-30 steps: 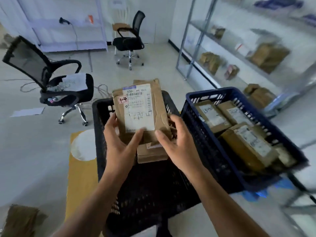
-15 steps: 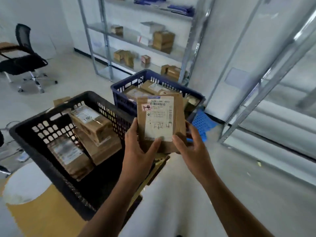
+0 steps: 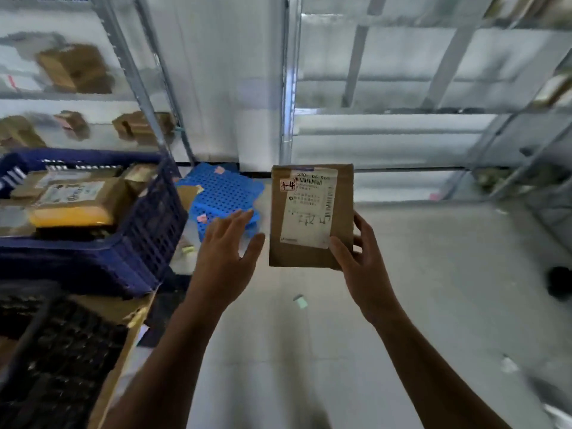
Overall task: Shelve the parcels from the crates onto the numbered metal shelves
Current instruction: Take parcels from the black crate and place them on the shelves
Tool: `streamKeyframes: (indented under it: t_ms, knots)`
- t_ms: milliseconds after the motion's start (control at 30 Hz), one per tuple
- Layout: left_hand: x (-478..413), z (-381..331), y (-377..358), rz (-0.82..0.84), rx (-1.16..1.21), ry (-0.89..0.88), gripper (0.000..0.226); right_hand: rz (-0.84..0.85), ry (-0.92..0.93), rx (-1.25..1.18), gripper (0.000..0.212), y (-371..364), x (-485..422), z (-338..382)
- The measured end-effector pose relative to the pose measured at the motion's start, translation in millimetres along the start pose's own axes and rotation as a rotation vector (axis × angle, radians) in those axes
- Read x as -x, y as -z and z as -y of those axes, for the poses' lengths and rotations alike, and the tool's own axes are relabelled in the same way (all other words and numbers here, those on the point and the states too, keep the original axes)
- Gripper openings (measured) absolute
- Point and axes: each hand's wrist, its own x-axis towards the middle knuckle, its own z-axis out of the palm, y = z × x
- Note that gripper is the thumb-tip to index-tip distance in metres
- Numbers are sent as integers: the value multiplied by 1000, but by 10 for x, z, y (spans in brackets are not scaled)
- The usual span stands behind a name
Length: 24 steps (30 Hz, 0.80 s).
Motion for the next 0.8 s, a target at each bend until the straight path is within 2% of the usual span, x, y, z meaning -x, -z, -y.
streamKeyframes:
  t_ms: [233,467,600,800]
  knots:
    - [-687,-1000,-1297,177,-157,-110,64,-192,1,48,66,1632,-490,-95]
    - [-1427,-1748,-2136,249,-290,-284,74,-338,-11,7,82,2555,-967,-152]
    - [-2020,-2034,-2609,278,-247,-380,83,-452,-2,-13,79,2955,-1374,-233]
    - [-2913,-2474,-3329,366,-139,-467,85,-601,-16,37,81,3488,-2023,-237]
